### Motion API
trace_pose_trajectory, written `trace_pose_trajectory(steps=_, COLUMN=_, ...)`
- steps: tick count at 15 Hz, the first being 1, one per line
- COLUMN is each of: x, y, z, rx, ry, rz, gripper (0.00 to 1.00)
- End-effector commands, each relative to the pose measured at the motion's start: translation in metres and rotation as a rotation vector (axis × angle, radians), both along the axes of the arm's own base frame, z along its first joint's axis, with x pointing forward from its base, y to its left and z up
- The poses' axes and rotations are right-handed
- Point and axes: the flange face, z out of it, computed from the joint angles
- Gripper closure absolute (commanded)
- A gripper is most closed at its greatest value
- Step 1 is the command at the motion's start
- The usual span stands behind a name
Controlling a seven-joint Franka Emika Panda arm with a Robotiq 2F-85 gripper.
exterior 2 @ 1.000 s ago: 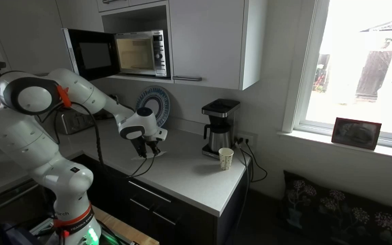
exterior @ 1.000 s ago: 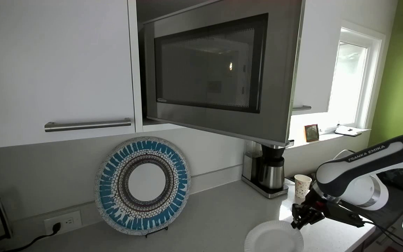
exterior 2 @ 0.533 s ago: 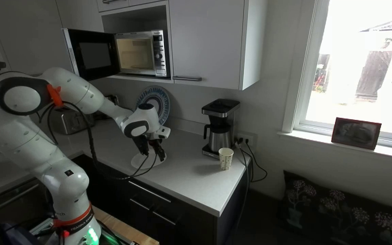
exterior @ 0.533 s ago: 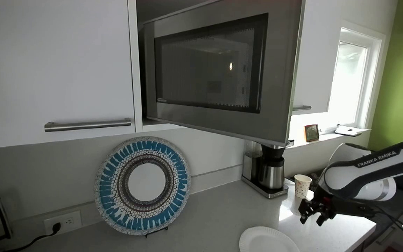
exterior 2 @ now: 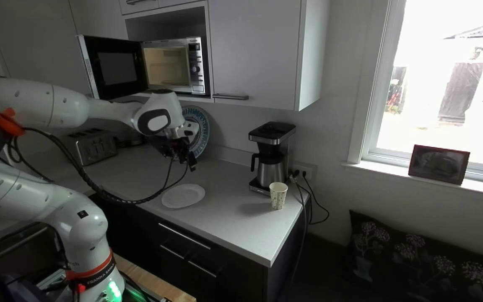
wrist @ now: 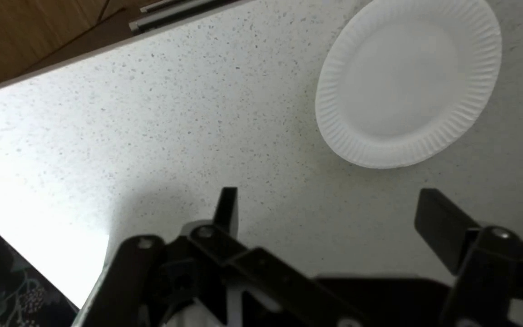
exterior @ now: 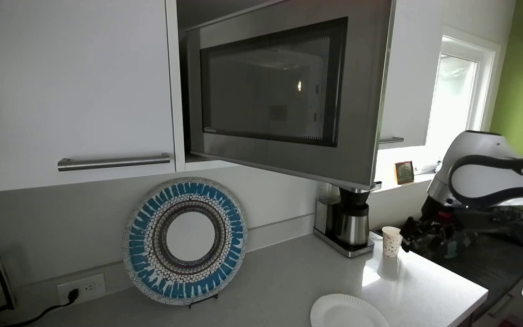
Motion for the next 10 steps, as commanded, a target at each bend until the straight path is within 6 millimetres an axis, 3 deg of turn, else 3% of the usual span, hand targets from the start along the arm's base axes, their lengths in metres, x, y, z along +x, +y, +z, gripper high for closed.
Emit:
trace_pose_trajectory(steps=1, x=-0.007, y=0.023, z=0.048, rx=-0.023, ry=-0.030, rz=0.045, gripper=0.00)
trace_pose_trajectory(steps=6, x=-0.004, y=0.062, z=0.092, rx=0.019, ry=-0.085, rz=0.184, gripper=0.00)
trace_pose_trajectory(steps=7, x=-0.003, y=0.050, z=0.084, rx=-0.011, ry=-0.091, rz=0.131, gripper=0.00)
trace_pose_trajectory(steps=10, x=-0.002, y=0.062, z=0.093, rx=-0.001, ry=-0.101, rz=0.165, gripper=0.00)
